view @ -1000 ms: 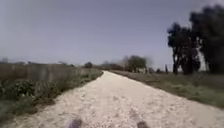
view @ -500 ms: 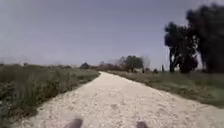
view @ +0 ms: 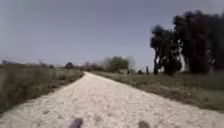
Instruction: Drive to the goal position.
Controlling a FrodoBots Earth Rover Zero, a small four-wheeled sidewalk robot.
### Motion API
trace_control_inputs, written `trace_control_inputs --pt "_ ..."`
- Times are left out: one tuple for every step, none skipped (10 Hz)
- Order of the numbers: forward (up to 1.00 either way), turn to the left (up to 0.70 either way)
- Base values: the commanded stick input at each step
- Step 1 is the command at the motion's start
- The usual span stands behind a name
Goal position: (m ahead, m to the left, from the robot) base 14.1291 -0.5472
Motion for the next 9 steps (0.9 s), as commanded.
trace_control_inputs --pt "0.7 0.0" --pt "0.7 0.0" --pt "0.7 0.0" --pt "0.7 0.0" --pt "0.7 0.0" --pt "0.7 0.0" --pt "0.7 0.0" --pt "0.7 0.0" --pt "0.7 0.01"
